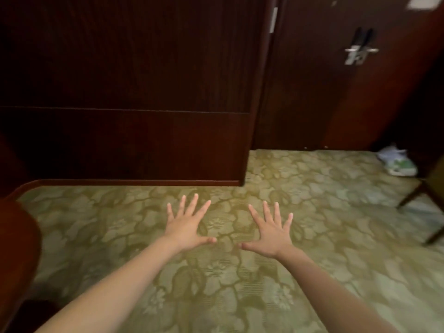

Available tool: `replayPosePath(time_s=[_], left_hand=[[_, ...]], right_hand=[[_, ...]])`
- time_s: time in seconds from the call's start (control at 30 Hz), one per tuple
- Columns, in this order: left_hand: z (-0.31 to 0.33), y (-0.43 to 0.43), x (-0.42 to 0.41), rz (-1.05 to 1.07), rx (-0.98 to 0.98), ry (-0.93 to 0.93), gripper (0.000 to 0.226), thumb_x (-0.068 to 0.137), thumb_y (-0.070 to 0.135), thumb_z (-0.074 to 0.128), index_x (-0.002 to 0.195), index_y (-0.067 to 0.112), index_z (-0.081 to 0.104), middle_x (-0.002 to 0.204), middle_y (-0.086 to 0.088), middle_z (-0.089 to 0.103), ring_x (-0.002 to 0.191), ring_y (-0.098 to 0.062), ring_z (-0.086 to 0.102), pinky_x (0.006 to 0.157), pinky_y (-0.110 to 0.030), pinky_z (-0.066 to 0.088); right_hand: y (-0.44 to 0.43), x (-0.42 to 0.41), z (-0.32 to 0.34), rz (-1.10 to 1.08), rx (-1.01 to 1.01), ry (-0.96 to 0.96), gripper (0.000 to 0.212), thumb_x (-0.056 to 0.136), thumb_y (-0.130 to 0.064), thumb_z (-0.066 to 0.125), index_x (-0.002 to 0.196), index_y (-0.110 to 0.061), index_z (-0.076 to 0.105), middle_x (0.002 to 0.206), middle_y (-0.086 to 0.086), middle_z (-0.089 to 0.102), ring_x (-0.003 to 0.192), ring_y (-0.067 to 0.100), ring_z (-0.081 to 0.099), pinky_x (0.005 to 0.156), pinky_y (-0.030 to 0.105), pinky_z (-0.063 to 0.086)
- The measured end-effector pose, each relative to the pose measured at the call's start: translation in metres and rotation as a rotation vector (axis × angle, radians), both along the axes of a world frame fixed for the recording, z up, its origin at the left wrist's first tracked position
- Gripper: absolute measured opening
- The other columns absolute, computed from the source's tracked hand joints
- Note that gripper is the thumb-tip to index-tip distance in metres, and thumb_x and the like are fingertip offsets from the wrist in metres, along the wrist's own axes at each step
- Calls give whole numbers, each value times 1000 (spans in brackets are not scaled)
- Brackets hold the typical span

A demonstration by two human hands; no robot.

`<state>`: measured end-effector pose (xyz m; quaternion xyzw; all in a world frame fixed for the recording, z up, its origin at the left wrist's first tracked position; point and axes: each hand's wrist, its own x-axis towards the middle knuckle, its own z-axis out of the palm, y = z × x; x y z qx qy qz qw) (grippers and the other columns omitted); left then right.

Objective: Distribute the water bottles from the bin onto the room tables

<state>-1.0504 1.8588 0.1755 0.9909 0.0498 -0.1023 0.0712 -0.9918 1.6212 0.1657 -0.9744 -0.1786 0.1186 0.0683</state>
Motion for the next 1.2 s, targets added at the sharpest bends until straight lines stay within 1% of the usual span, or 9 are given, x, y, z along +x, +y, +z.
replayPosePath(time_s=[0.1, 0.3, 0.43, 0.6, 0.73, 0.87, 1.0, 1.1, 1.2], left_hand=[[-1, -80, 46, -74, -14, -19, 109, 68, 89, 43, 149, 47, -17, 157, 3, -31, 143, -28, -31, 113, -62, -18], [-10, -239, 129, -223, -44, -37, 110, 66, 90, 42, 148, 48, -18, 154, 6, -35, 142, -27, -33, 113, -62, -18], [-4, -326, 184, -337, -30, -36, 111, 65, 91, 42, 147, 49, -19, 154, 6, -34, 142, -27, -33, 113, -63, -16], [3, -436, 256, -517, -19, -26, 110, 67, 88, 45, 148, 48, -18, 155, 5, -33, 143, -27, -31, 113, -63, -17], [0, -531, 319, -668, -16, -11, 107, 70, 85, 47, 148, 47, -17, 156, 5, -31, 144, -26, -30, 113, -61, -19], [1, -626, 390, -809, -36, -26, 107, 71, 85, 47, 149, 47, -15, 158, 4, -29, 144, -27, -30, 113, -61, -18], [12, -727, 459, -945, -70, -56, 107, 72, 84, 48, 149, 47, -16, 158, 4, -29, 144, -26, -30, 113, -62, -17], [17, -792, 498, -1040, -68, -65, 107, 72, 84, 47, 148, 47, -17, 158, 4, -29, 143, -26, -31, 114, -62, -16], [18, -851, 528, -1119, -65, -59, 105, 74, 82, 48, 149, 46, -15, 159, 4, -28, 143, -25, -32, 114, -62, -16]], right_hand=[[-84, 31, 5, -65, 5, -33, 114, 70, -79, 58, 155, -44, -11, 164, 6, -23, 145, 34, -34, 111, 67, -21], [-248, 80, 8, -233, -49, -54, 116, 71, -80, 56, 155, -41, -14, 164, 6, -23, 146, 34, -33, 111, 68, -20], [-342, 102, 17, -365, -25, -67, 115, 73, -79, 57, 155, -41, -13, 164, 6, -24, 145, 34, -33, 111, 65, -21], [-444, 129, 15, -556, 54, -76, 112, 74, -80, 57, 155, -43, -11, 164, 6, -22, 145, 33, -34, 110, 64, -23], [-524, 158, 12, -709, 90, -75, 114, 73, -77, 59, 155, -42, -11, 164, 5, -25, 144, 33, -36, 111, 65, -22], [-601, 199, 19, -829, 95, -97, 114, 74, -77, 60, 155, -42, -12, 163, 6, -26, 144, 34, -36, 112, 67, -20], [-681, 244, 35, -935, 84, -127, 113, 76, -75, 60, 155, -41, -13, 163, 6, -26, 144, 33, -35, 109, 64, -25], [-731, 269, 40, -1024, 102, -142, 112, 76, -75, 61, 155, -43, -13, 163, 5, -27, 142, 30, -40, 108, 63, -28], [-779, 287, 38, -1106, 119, -120, 113, 75, -75, 60, 154, -44, -14, 162, 4, -28, 141, 30, -41, 109, 64, -26]])
